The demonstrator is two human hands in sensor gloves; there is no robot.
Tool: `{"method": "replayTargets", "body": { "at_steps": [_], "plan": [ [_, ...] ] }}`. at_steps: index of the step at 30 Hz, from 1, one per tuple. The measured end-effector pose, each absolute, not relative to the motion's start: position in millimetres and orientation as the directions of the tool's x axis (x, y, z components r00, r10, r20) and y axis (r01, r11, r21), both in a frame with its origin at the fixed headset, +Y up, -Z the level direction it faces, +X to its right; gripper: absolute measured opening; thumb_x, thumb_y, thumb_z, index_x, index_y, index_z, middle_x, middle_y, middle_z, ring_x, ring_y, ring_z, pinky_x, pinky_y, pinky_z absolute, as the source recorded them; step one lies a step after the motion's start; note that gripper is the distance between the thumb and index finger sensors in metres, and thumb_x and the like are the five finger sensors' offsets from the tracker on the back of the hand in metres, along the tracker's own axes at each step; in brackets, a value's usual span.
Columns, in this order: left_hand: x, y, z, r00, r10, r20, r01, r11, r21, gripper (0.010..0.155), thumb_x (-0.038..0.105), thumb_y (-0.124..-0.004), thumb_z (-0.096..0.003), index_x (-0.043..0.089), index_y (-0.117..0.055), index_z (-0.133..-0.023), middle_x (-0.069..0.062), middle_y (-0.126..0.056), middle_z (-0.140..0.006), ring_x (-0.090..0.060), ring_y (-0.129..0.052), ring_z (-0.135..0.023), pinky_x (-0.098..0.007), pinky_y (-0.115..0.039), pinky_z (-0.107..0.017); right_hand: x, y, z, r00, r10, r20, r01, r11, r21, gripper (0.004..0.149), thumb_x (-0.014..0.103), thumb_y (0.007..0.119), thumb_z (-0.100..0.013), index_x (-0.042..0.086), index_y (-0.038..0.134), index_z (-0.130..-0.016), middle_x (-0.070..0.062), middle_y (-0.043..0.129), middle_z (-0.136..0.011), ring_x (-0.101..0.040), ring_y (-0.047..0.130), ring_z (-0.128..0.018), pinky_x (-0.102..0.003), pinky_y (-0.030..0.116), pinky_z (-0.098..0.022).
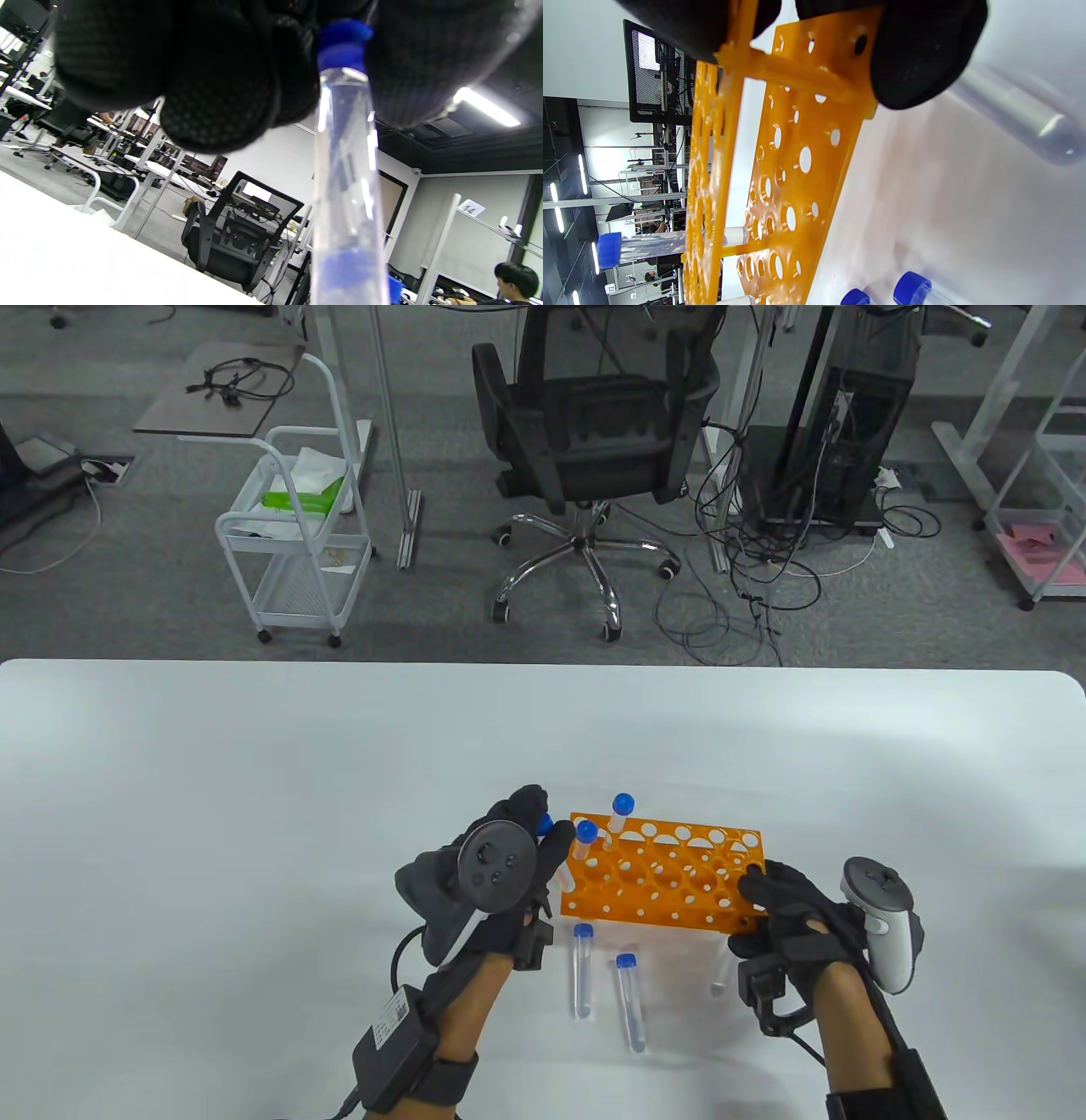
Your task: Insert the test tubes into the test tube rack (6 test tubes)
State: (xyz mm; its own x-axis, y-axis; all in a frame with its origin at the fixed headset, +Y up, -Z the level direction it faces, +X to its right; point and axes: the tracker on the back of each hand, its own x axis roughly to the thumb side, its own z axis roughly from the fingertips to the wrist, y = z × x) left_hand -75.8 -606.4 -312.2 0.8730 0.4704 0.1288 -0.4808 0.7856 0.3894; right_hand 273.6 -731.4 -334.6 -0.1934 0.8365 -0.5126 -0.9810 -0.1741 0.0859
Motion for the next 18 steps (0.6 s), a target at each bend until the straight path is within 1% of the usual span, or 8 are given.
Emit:
{"method": "replayTargets", "body": {
  "at_steps": [10, 18],
  "plan": [
    [-63.0, -601.9, -306.7, 0.862, 0.464, 0.202, -0.506, 0.783, 0.362, 0.054, 0.048, -0.091, -0.0365, 0.023, -0.083, -0.083, -0.002, -0.102, -0.062, -0.015, -0.106, -0.038, -0.040, -0.092, -0.031, 274.4, -732.1, -334.8, -0.196, 0.834, -0.516, -0.980, -0.178, 0.085, 0.054, 0.042, 0.071, -0.049, 0.016, 0.053, -0.091, -0.018, 0.045, -0.108, -0.045, 0.086, -0.077, -0.049, 0.087, -0.046],
    [-49.6, -598.6, -301.6, 0.866, 0.424, 0.263, -0.495, 0.801, 0.336, 0.054, 0.046, -0.090, -0.0372, 0.023, -0.082, -0.085, -0.003, -0.101, -0.067, -0.015, -0.106, -0.040, -0.040, -0.091, -0.033, 274.1, -731.8, -335.2, -0.202, 0.834, -0.513, -0.979, -0.180, 0.091, 0.054, 0.043, 0.071, -0.049, 0.016, 0.053, -0.091, -0.018, 0.045, -0.108, -0.045, 0.086, -0.077, -0.049, 0.087, -0.046]
  ]
}}
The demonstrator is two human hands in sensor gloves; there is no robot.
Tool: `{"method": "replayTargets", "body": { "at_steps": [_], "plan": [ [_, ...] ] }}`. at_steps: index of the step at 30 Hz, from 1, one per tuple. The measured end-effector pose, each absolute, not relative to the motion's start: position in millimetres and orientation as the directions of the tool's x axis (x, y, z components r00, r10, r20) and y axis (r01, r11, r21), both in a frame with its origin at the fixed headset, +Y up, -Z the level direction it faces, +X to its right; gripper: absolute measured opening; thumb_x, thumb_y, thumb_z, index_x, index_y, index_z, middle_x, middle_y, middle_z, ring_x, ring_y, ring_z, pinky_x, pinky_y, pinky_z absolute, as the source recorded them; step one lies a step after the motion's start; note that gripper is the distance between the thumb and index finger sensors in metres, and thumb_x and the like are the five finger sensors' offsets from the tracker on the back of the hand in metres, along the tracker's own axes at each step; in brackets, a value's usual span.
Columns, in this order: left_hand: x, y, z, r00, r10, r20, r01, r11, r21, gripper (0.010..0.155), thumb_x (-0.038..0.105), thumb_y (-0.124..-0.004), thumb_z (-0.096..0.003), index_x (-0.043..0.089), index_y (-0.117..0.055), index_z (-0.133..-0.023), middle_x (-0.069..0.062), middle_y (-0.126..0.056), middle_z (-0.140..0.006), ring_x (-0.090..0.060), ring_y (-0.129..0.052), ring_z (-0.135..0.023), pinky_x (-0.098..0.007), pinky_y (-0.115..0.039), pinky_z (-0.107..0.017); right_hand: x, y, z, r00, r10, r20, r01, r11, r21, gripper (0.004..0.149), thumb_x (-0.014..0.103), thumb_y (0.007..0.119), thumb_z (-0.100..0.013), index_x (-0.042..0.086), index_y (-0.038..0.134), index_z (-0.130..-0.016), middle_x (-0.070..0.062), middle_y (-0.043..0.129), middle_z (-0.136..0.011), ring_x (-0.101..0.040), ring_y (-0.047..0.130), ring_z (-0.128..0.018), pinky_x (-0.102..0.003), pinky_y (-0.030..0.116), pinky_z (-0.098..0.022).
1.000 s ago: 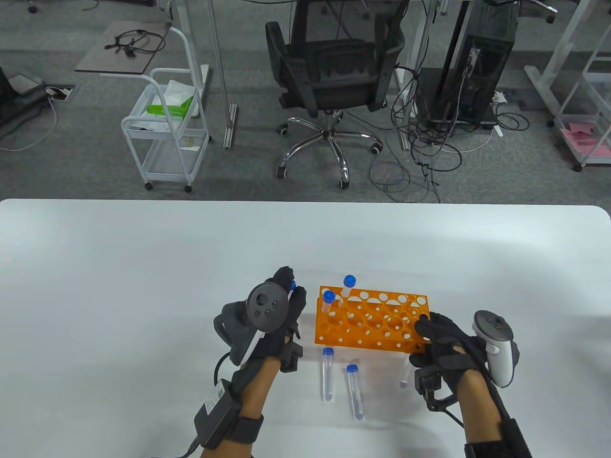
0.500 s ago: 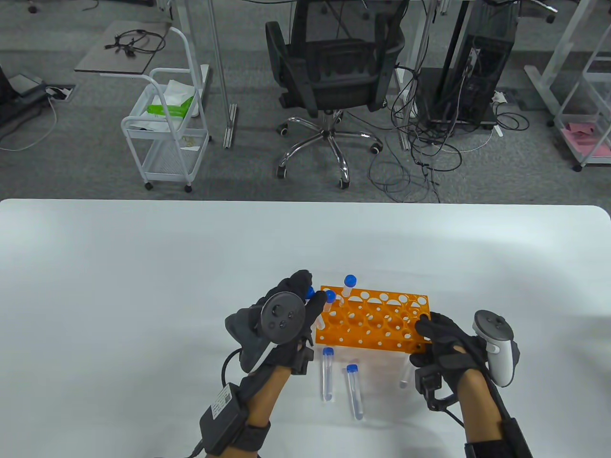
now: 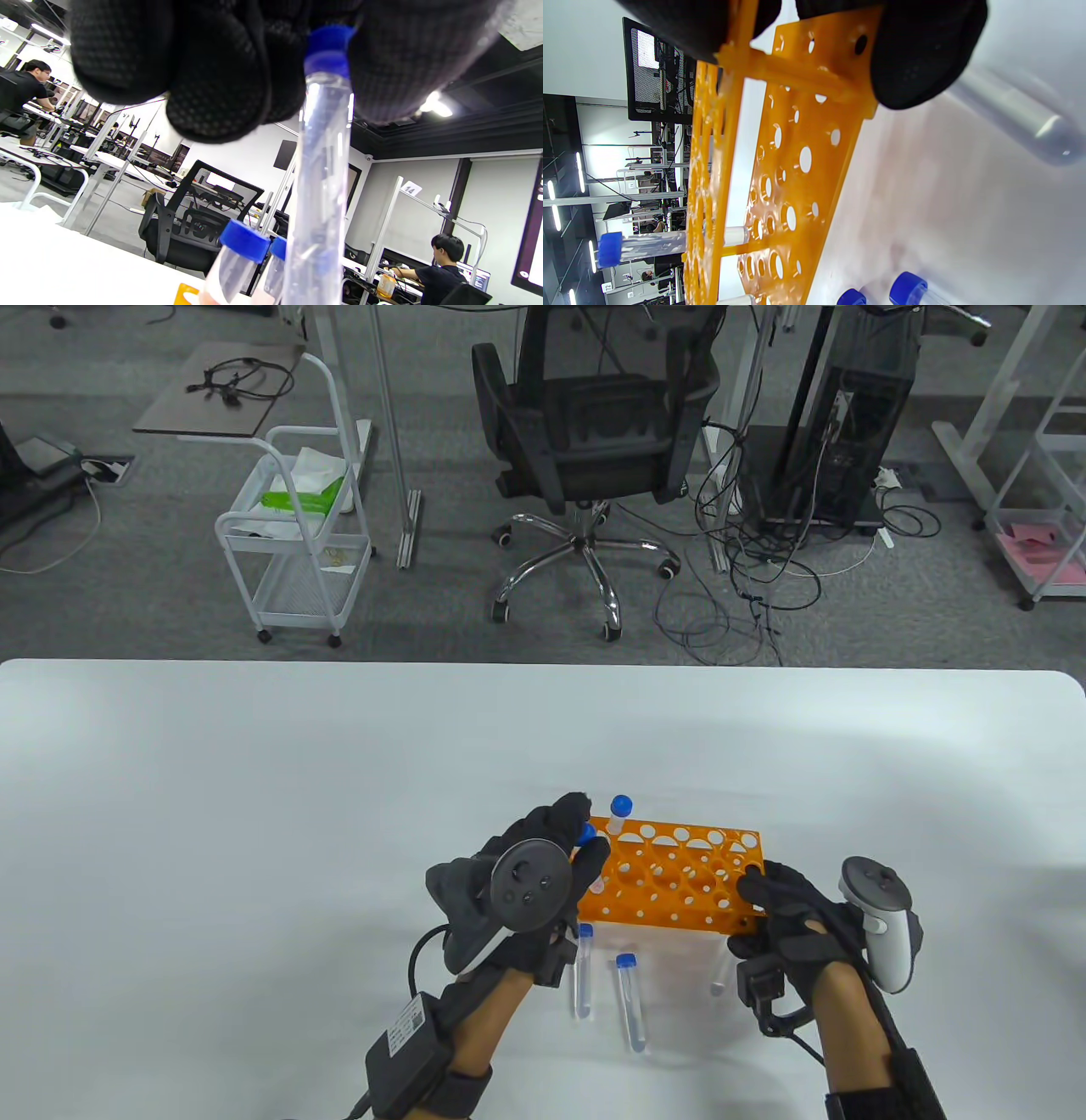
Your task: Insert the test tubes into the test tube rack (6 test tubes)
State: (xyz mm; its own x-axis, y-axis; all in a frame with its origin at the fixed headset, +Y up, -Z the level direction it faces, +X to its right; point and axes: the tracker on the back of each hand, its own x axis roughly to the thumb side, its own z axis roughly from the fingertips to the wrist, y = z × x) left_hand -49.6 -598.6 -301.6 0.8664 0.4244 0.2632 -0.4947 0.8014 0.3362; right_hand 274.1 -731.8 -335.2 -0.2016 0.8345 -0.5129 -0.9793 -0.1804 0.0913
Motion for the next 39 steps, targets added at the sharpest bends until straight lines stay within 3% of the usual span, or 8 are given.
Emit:
{"method": "replayTargets", "body": {
  "at_steps": [39],
  "plan": [
    [-13.5, -636.4, -313.1, 0.910, 0.291, 0.296, -0.359, 0.909, 0.211, 0.053, 0.045, -0.091, -0.0382, 0.030, -0.080, -0.088, -0.002, -0.099, -0.073, -0.013, -0.105, -0.041, -0.039, -0.091, -0.033, 274.5, -732.5, -337.2, -0.215, 0.841, -0.497, -0.976, -0.193, 0.096, 0.054, 0.042, 0.071, -0.049, 0.016, 0.053, -0.091, -0.019, 0.046, -0.108, -0.045, 0.086, -0.077, -0.049, 0.087, -0.046]
  ]
}}
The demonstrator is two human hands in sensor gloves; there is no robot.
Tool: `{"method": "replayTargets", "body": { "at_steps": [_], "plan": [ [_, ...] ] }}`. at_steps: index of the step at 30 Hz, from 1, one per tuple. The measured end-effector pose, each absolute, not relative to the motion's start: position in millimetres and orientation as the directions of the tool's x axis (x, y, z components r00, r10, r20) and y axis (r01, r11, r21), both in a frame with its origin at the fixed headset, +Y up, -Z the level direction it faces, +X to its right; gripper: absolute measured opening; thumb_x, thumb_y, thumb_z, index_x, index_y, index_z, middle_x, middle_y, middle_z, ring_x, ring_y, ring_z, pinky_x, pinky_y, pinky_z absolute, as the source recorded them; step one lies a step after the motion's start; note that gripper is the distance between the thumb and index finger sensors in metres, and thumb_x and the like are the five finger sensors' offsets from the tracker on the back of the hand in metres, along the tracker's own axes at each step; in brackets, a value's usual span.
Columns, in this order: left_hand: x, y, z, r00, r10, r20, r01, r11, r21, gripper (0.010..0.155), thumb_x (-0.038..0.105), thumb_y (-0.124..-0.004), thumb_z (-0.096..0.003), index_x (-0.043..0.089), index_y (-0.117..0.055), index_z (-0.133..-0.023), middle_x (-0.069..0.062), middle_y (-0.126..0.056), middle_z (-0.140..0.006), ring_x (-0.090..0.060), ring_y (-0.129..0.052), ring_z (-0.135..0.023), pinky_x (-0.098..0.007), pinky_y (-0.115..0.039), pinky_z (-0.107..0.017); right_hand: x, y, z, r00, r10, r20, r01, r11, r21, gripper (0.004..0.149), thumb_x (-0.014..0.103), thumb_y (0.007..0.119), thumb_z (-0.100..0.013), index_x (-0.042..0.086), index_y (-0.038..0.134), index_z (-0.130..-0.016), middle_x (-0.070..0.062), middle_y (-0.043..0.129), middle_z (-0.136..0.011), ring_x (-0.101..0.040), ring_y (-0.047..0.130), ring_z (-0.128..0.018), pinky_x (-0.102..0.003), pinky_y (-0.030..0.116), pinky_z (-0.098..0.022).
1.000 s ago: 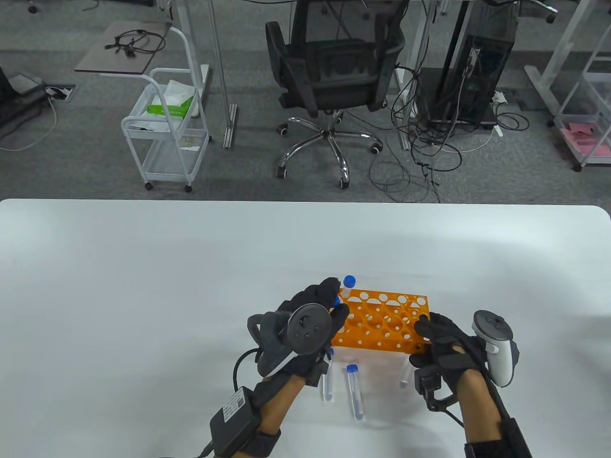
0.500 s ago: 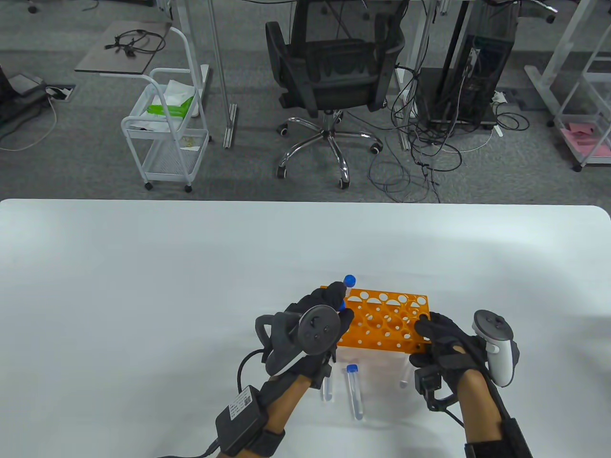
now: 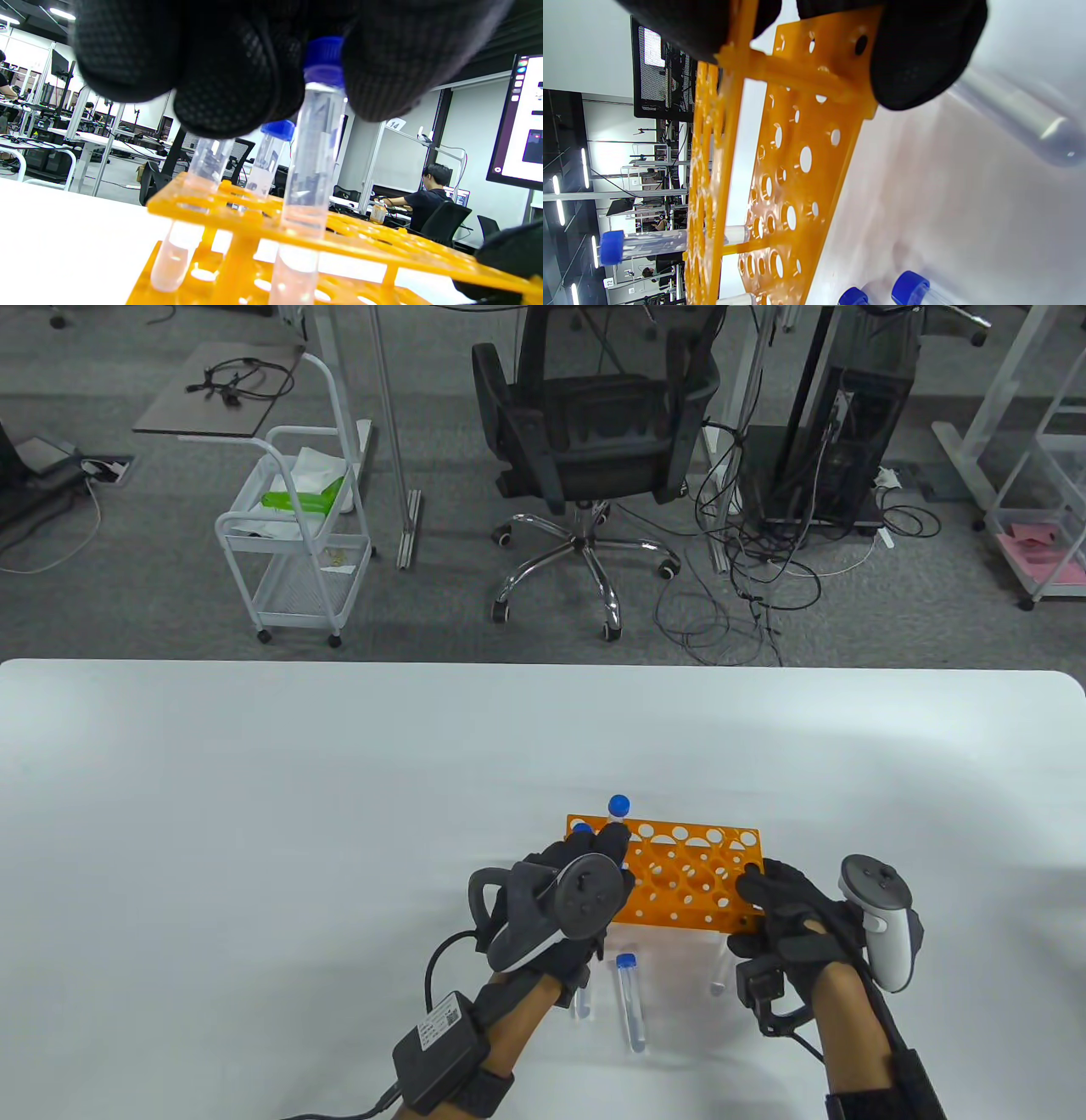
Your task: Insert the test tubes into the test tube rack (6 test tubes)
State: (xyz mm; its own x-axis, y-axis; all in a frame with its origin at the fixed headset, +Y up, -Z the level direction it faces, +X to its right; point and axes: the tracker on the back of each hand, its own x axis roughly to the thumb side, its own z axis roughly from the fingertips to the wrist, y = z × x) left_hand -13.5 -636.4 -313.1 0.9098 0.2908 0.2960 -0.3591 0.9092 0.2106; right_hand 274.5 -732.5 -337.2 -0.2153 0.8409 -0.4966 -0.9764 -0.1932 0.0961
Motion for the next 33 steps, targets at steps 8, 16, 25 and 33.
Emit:
{"method": "replayTargets", "body": {
  "at_steps": [8, 16, 25, 33],
  "plan": [
    [-11.3, -639.5, -313.2, 0.913, 0.269, 0.306, -0.335, 0.922, 0.191, 0.052, 0.044, -0.091, -0.0380, 0.031, -0.080, -0.088, -0.002, -0.098, -0.075, -0.014, -0.105, -0.042, -0.039, -0.091, -0.034, 274.1, -732.2, -337.7, -0.213, 0.843, -0.494, -0.977, -0.188, 0.102, 0.054, 0.043, 0.071, -0.049, 0.016, 0.053, -0.091, -0.019, 0.046, -0.108, -0.045, 0.086, -0.077, -0.048, 0.087, -0.046],
    [-10.3, -639.3, -310.9, 0.910, 0.268, 0.316, -0.336, 0.924, 0.182, 0.057, 0.047, -0.090, -0.0377, 0.031, -0.078, -0.091, -0.003, -0.097, -0.077, -0.015, -0.104, -0.044, -0.040, -0.090, -0.035, 273.9, -732.5, -337.5, -0.218, 0.841, -0.494, -0.976, -0.195, 0.100, 0.054, 0.042, 0.072, -0.049, 0.016, 0.053, -0.091, -0.019, 0.046, -0.108, -0.045, 0.086, -0.077, -0.048, 0.087, -0.046],
    [-44.7, -633.0, -301.5, 0.885, 0.394, 0.246, -0.443, 0.875, 0.193, 0.056, 0.053, -0.077, -0.0422, 0.026, -0.078, -0.091, -0.007, -0.096, -0.079, -0.019, -0.104, -0.044, -0.043, -0.089, -0.035, 273.9, -735.4, -338.3, -0.222, 0.834, -0.505, -0.975, -0.194, 0.109, 0.054, 0.042, 0.072, -0.049, 0.016, 0.052, -0.091, -0.019, 0.046, -0.108, -0.045, 0.086, -0.077, -0.048, 0.087, -0.046],
    [-96.2, -676.2, -301.0, 0.801, 0.598, -0.021, -0.593, 0.799, 0.103, 0.062, 0.056, -0.074, -0.0421, 0.022, -0.076, -0.093, -0.015, -0.073, -0.101, -0.029, -0.092, -0.076, -0.050, -0.083, -0.048, 267.0, -730.2, -336.7, -0.234, 0.846, -0.479, -0.972, -0.191, 0.137, 0.054, 0.043, 0.071, -0.049, 0.016, 0.052, -0.092, -0.018, 0.045, -0.108, -0.044, 0.086, -0.078, -0.047, 0.087, -0.047]
  ]
}}
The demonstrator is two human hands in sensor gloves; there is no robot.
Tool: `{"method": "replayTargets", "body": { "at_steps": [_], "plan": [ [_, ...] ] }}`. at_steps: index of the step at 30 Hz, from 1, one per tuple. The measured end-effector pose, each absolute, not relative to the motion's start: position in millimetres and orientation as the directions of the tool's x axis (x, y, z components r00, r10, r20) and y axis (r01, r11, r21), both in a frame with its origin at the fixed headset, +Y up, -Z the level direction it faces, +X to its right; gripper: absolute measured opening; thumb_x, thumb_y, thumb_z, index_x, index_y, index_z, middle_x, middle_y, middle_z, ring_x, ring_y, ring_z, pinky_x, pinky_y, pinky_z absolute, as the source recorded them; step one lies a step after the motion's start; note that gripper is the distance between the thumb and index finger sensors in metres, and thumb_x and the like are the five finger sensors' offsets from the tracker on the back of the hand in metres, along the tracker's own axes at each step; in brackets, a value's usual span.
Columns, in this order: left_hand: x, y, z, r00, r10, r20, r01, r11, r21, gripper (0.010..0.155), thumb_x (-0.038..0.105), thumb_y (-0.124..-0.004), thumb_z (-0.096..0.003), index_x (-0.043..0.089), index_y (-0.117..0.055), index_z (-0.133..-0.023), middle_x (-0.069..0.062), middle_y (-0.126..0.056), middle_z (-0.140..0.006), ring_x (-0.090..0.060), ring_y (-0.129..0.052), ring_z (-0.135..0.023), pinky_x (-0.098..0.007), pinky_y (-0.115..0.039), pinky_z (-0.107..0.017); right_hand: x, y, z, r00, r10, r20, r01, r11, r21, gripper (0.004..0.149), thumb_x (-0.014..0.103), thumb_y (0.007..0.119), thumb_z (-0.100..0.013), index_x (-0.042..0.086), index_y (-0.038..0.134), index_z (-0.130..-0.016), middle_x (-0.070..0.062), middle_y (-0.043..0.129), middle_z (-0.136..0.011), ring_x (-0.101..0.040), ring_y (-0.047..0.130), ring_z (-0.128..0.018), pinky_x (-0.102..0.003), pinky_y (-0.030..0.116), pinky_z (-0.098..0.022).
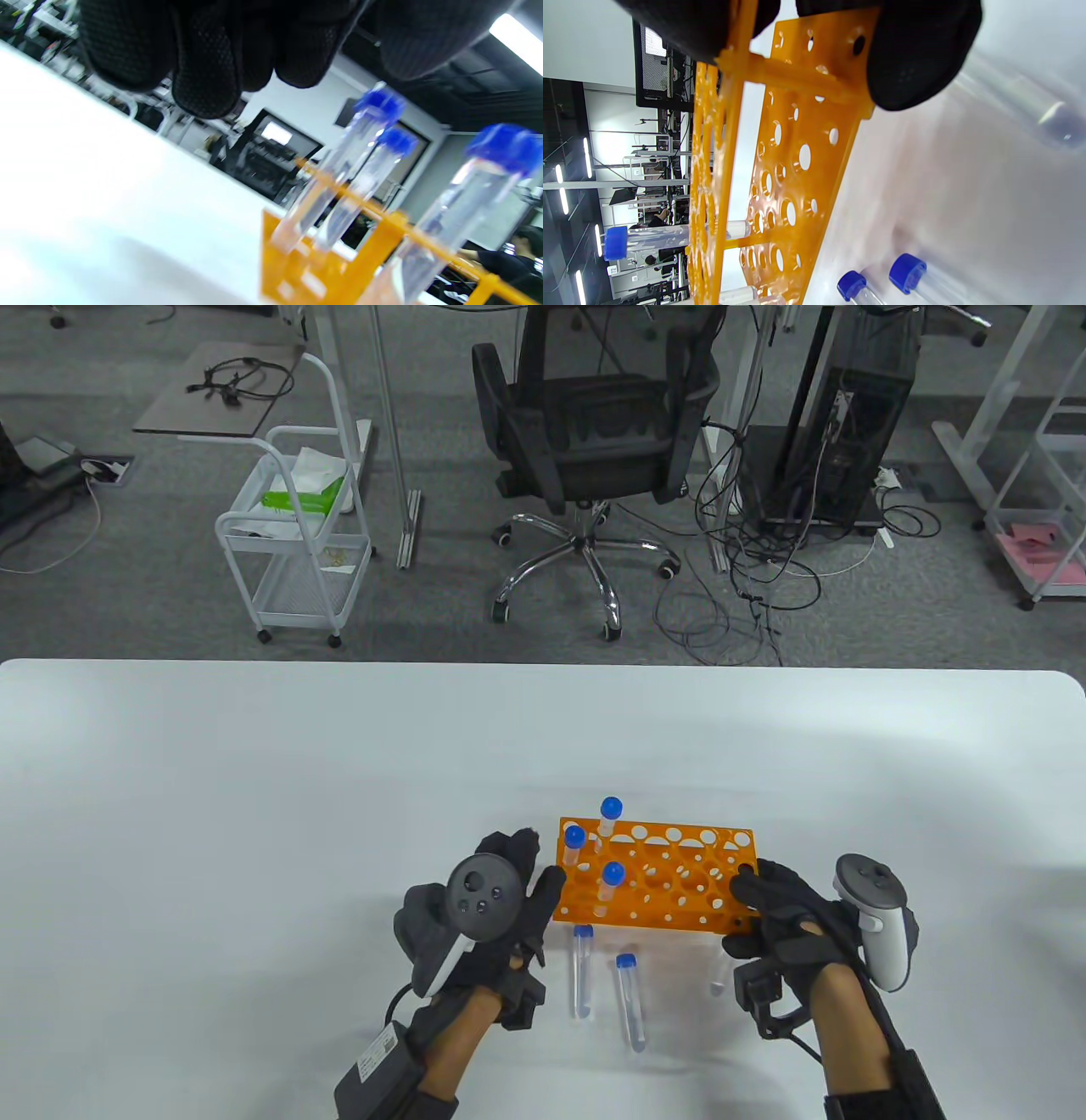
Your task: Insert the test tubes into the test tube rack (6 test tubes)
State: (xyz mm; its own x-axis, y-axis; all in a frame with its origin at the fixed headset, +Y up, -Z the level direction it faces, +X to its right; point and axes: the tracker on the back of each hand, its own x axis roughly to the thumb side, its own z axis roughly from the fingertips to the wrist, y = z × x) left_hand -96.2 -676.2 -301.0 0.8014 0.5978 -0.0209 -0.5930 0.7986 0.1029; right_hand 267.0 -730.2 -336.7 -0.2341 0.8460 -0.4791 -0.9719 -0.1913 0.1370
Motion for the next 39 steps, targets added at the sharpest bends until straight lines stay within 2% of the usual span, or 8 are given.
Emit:
{"method": "replayTargets", "body": {
  "at_steps": [4, 10, 13, 24, 31, 39],
  "plan": [
    [-105.6, -701.7, -298.9, 0.649, 0.755, -0.092, -0.758, 0.652, 0.003, 0.061, 0.056, -0.074, -0.0421, 0.019, -0.081, -0.090, -0.018, -0.070, -0.103, -0.034, -0.088, -0.081, -0.052, -0.081, -0.051, 259.9, -726.5, -335.0, -0.249, 0.851, -0.463, -0.968, -0.196, 0.160, 0.054, 0.043, 0.071, -0.049, 0.017, 0.052, -0.092, -0.018, 0.045, -0.108, -0.044, 0.086, -0.079, -0.047, 0.088, -0.048],
    [-106.6, -730.2, -300.0, 0.478, 0.867, -0.143, -0.878, 0.475, -0.057, 0.060, 0.057, -0.072, -0.0419, 0.019, -0.085, -0.086, -0.019, -0.068, -0.104, -0.037, -0.085, -0.084, -0.055, -0.080, -0.052, 250.6, -723.9, -331.4, -0.266, 0.856, -0.444, -0.962, -0.204, 0.183, 0.054, 0.044, 0.071, -0.049, 0.017, 0.052, -0.092, -0.017, 0.045, -0.108, -0.043, 0.086, -0.079, -0.047, 0.088, -0.048],
    [-105.5, -738.2, -300.8, 0.400, 0.904, -0.154, -0.917, 0.393, -0.072, 0.057, 0.056, -0.072, -0.0423, 0.020, -0.087, -0.084, -0.019, -0.069, -0.104, -0.037, -0.086, -0.084, -0.055, -0.080, -0.052, 247.6, -723.7, -330.7, -0.276, 0.856, -0.438, -0.959, -0.211, 0.190, 0.054, 0.044, 0.071, -0.049, 0.017, 0.051, -0.092, -0.017, 0.045, -0.109, -0.043, 0.086, -0.079, -0.047, 0.088, -0.048],
    [-109.9, -760.8, -303.7, 0.095, 0.940, -0.326, -0.992, 0.062, -0.111, 0.050, 0.054, -0.074, -0.0428, 0.026, -0.089, -0.081, -0.020, -0.069, -0.103, -0.035, -0.087, -0.083, -0.053, -0.080, -0.053, 242.5, -727.1, -330.4, -0.289, 0.853, -0.435, -0.953, -0.216, 0.211, 0.054, 0.045, 0.069, -0.050, 0.019, 0.049, -0.093, -0.016, 0.042, -0.109, -0.042, 0.085, -0.081, -0.045, 0.088, -0.050],
    [-114.5, -763.4, -304.5, 0.009, 0.934, -0.356, -0.996, -0.023, -0.087, 0.043, 0.048, -0.076, -0.0441, 0.026, -0.090, -0.079, -0.021, -0.068, -0.103, -0.034, -0.088, -0.081, -0.050, -0.082, -0.052, 236.8, -727.7, -330.2, -0.313, 0.853, -0.418, -0.943, -0.228, 0.241, 0.056, 0.049, 0.068, -0.050, 0.021, 0.046, -0.094, -0.014, 0.039, -0.111, -0.039, 0.082, -0.086, -0.045, 0.085, -0.055],
    [-121.5, -759.4, -305.1, -0.012, 0.936, -0.352, -0.997, -0.037, -0.065, 0.043, 0.046, -0.075, -0.0449, 0.024, -0.088, -0.078, -0.023, -0.069, -0.102, -0.035, -0.089, -0.080, -0.049, -0.083, -0.051, 236.6, -727.1, -331.6, -0.320, 0.867, -0.381, -0.937, -0.228, 0.266, 0.062, 0.055, 0.069, -0.049, 0.022, 0.045, -0.095, -0.012, 0.039, -0.112, -0.035, 0.079, -0.090, -0.045, 0.080, -0.059]
  ]
}}
